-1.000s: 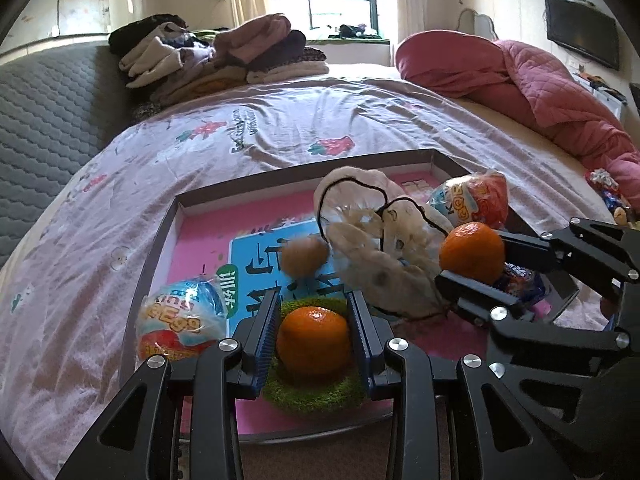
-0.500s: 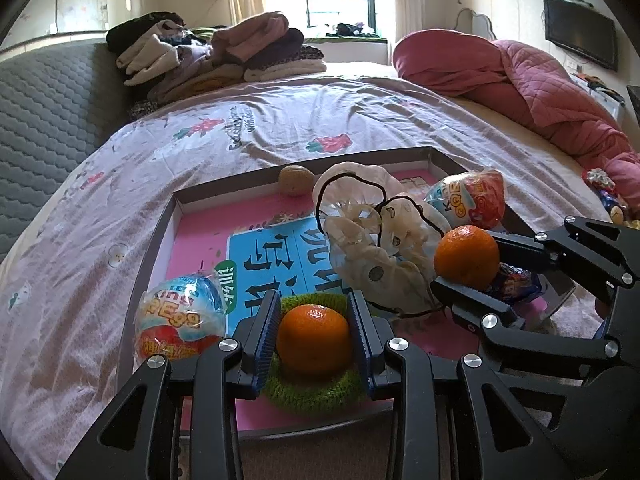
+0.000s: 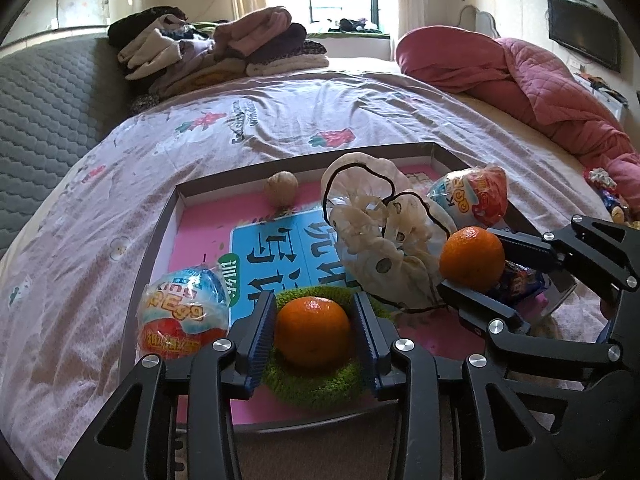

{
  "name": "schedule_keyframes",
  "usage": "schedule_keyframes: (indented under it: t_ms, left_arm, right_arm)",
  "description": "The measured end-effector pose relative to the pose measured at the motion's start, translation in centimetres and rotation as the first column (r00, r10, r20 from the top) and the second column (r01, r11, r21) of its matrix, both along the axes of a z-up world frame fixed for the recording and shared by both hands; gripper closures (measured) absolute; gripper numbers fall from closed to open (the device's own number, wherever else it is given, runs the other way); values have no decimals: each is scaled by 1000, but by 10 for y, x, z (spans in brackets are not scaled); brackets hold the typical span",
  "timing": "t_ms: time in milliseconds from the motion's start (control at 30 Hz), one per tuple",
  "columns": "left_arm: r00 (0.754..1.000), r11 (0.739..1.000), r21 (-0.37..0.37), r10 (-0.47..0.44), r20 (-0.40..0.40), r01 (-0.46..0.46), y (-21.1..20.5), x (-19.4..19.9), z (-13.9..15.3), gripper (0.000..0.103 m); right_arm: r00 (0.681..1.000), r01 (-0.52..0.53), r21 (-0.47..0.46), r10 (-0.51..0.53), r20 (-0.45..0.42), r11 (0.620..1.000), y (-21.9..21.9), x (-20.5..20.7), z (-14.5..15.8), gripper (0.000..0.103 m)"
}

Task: Organize objects
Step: 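Lower the orange into the tray beside the blue card and open the right tool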

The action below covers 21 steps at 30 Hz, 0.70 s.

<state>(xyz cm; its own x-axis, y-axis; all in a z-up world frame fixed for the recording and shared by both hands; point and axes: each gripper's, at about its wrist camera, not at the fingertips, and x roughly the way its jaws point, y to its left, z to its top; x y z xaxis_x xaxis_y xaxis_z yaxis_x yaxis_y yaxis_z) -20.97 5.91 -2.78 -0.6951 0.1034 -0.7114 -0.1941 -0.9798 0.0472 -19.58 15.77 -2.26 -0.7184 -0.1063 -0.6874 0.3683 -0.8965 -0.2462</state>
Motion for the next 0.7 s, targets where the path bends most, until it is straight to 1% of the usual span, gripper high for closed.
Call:
schedule_keyframes:
  t_ms: [200, 367, 433, 700]
  left_arm:
    - [1000, 1000, 3, 0, 13, 0, -2, 1, 0, 59]
    - [1000, 1000, 5, 2, 19, -2, -3, 2, 0, 57]
    - [1000, 1000, 4, 2, 18, -2, -4, 3, 0, 54]
    - [1000, 1000, 6, 5, 11, -5, -6, 7, 3, 52]
  right_arm:
    - [1000, -3, -31, 3, 18, 1000, 3, 2, 1, 59]
    - [1000, -4, -31, 4, 23, 999, 3, 4, 1, 56]
    - [1000, 3, -34, -2, 28, 999, 5, 4, 1, 54]
    - [999, 11, -56, -9, 35, 998, 8, 8, 5, 53]
